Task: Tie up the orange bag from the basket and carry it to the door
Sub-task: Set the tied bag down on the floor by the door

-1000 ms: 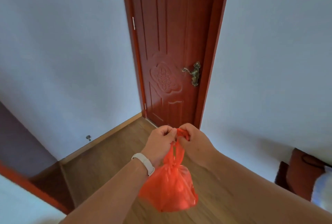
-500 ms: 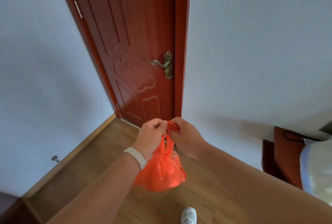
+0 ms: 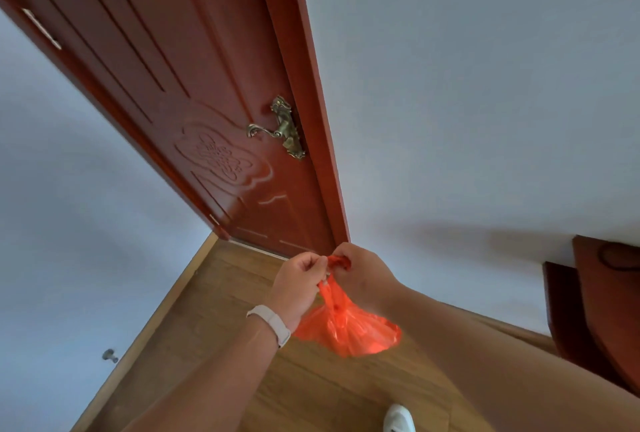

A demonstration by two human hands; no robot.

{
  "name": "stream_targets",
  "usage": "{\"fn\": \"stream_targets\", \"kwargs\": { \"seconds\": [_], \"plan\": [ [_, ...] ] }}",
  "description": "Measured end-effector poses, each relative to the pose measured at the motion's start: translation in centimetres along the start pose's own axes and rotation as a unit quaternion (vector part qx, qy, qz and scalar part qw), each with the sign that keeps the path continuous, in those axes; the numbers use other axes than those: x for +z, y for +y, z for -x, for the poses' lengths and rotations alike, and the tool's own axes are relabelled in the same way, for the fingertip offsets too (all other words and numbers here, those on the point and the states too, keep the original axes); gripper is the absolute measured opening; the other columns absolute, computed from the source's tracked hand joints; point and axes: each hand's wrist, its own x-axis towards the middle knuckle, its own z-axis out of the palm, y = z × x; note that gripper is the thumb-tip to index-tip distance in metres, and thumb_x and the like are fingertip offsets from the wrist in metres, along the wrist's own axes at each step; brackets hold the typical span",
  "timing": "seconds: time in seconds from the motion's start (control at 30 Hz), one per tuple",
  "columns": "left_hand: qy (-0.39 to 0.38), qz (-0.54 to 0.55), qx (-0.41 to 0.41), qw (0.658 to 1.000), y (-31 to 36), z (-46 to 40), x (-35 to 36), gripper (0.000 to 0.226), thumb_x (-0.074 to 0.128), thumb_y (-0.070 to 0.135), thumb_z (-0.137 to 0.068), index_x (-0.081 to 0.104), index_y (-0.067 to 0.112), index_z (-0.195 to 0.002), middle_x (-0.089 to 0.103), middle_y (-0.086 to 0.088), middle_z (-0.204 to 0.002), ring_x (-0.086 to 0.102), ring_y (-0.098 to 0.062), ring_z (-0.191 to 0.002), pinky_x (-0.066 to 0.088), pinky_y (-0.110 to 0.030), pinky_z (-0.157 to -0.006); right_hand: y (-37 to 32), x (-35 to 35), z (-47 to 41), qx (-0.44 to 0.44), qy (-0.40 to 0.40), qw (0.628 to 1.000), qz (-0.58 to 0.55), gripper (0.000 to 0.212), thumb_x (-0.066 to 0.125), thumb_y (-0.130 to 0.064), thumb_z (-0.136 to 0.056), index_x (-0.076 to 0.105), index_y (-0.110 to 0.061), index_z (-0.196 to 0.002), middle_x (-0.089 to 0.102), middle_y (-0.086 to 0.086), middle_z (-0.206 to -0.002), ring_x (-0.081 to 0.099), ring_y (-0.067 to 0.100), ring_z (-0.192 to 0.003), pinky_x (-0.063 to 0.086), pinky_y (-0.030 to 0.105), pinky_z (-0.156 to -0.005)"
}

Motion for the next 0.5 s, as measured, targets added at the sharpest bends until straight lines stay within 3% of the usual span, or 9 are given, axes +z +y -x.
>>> {"fn": "stream_targets", "kwargs": {
  "seconds": [0.17,0.23,0.37,0.5],
  "plan": [
    [-0.033,-0.001,-0.03,0.999,-0.2,-4.4,2.5,0.034,0.056,0.021,-0.093,0.064,0.021,-0.06,0.06,0.001,-0.058,0.055,-0.017,-0.063,0.045,-0.036,-0.067,3.0,-1.2,-3.0,0.055,0.012,0.998,-0.005,0.008,0.053,-0.019,-0.085,0.061,-0.022,-0.084,0.062,-0.006,-0.073,0.057,0.02,-0.072,0.046,0.032,-0.065],
    [-0.052,-0.01,-0.039,0.998,-0.9,-6.4,3.5,0.027,0.056,0.021,-0.093,0.066,0.011,-0.07,0.061,-0.002,-0.062,0.056,-0.018,-0.064,0.046,-0.036,-0.069,4.4,-1.1,-4.1,0.083,0.011,0.996,-0.002,0.01,0.051,-0.018,-0.087,0.059,-0.025,-0.086,0.058,-0.01,-0.072,0.055,0.017,-0.071,0.042,0.028,-0.061],
    [-0.092,-0.022,-0.079,0.992,-3.6,-10.7,5.3,0.025,0.054,0.021,-0.095,0.065,0.003,-0.081,0.061,-0.007,-0.07,0.055,-0.017,-0.067,0.046,-0.034,-0.07,7.6,0.4,-6.8,0.146,0.012,0.989,-0.021,0.014,0.049,-0.022,-0.088,0.059,-0.028,-0.096,0.067,-0.004,-0.089,0.062,0.018,-0.082,0.051,0.032,-0.072],
    [-0.116,-0.034,-0.114,0.986,-7.9,-15.5,7.3,0.026,0.054,0.021,-0.095,0.064,0.005,-0.077,0.059,-0.008,-0.068,0.053,-0.019,-0.064,0.046,-0.036,-0.069,11.7,3.2,-9.4,0.213,0.014,0.976,-0.05,0.023,0.051,-0.027,-0.091,0.059,-0.025,-0.113,0.069,-0.005,-0.101,0.064,0.015,-0.087,0.054,0.029,-0.075]
  ]
}}
